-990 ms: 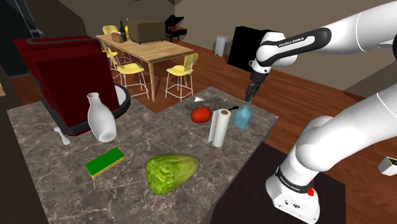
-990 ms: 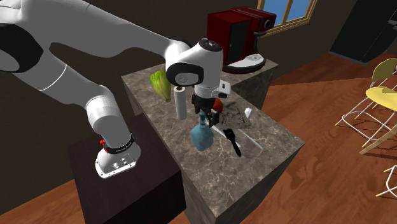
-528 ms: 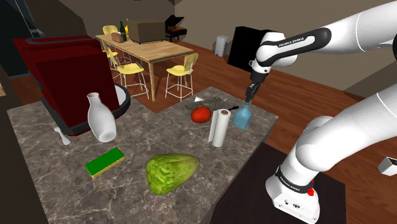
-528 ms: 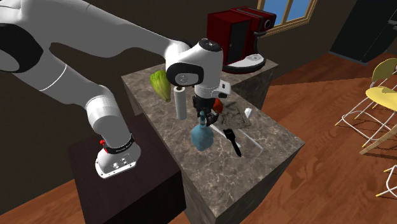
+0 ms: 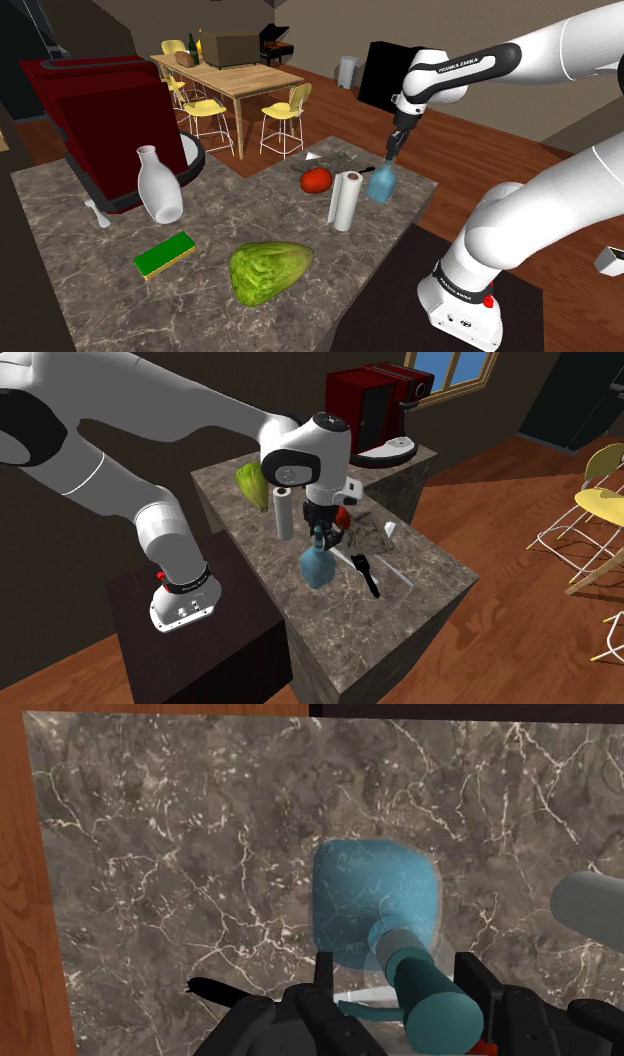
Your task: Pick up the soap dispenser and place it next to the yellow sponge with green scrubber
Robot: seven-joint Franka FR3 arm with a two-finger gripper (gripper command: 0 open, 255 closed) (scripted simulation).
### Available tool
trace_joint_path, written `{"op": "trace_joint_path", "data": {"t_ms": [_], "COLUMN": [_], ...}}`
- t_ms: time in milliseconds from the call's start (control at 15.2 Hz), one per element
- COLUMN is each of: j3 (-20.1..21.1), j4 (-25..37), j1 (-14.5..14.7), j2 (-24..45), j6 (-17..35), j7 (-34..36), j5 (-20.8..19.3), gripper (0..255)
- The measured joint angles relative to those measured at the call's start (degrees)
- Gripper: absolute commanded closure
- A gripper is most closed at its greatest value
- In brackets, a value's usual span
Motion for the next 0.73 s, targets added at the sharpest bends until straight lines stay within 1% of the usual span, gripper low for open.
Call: {"op": "trace_joint_path", "data": {"t_ms": [726], "j3": [2.0], "j4": [6.1], "j1": [-0.1], "j2": [-2.9], "j6": [-8.8], "j7": [1.1], "j5": [0.2], "gripper": [255]}}
